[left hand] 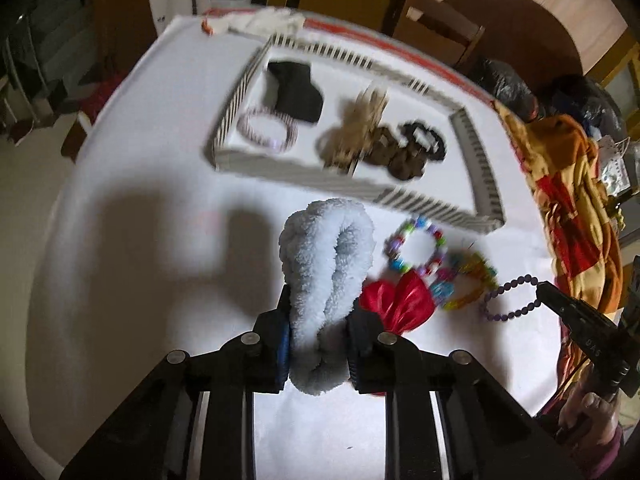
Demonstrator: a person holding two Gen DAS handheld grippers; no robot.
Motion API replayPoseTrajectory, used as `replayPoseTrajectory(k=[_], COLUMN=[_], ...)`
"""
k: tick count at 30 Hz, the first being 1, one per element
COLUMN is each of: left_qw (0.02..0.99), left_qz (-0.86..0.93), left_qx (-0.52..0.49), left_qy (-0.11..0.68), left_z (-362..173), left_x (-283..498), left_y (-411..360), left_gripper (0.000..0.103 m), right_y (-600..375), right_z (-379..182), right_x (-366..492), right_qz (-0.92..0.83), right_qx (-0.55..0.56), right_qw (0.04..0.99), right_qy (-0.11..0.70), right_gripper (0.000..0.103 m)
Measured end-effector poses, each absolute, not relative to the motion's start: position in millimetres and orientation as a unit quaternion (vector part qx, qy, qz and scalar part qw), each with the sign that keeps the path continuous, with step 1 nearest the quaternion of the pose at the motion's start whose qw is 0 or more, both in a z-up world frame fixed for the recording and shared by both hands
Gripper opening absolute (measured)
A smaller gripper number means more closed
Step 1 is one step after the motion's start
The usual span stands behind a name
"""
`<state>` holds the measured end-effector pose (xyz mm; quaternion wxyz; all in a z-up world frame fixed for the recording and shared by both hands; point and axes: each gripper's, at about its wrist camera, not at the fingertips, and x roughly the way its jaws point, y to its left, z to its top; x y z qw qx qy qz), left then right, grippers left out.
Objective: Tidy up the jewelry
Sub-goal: 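Grasp the purple beaded bracelet with the right gripper while the left holds the white scrunchie, then carry the white scrunchie and purple bracelet into the tray and open both grippers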
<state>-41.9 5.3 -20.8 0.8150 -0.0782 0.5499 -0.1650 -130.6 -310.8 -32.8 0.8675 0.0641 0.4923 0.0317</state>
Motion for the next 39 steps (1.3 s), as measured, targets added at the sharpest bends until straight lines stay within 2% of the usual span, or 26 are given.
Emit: replayPoseTrajectory(k=[10, 18, 32, 39], left_qw=[0.842, 0.853, 0.86, 0.855], left_qz=[-0.157, -0.146, -0.113, -0.097], left_qx=[-0.059, -0.039, -0.02, -0.026], left_qy=[0.512, 0.499, 0.497, 0.509], left_z=[16.0, 24.3, 15.7, 0.4], left_x=[-9.9, 9.9, 44.7, 67.9], left_y=[-12.5, -24.6, -34.0, -30.3], left_gripper=[0.013, 0.013, 0.013, 0.013], right_y=[-307.1, -301.9, -285.8, -277.6], right_z=[14.2, 35.7, 27.6, 6.4], right_x=[-109.0, -78.3, -24.1, 1.1], right_qz=[0.04, 0.046, 0.068, 0.082], right_qx=[0.052, 0.037, 0.032, 0.037], right_qw=[0.89, 0.901, 0.894, 0.88], right_qy=[0.451, 0.43, 0.442, 0.467], right_gripper=[0.009, 0.009, 0.01, 0.01])
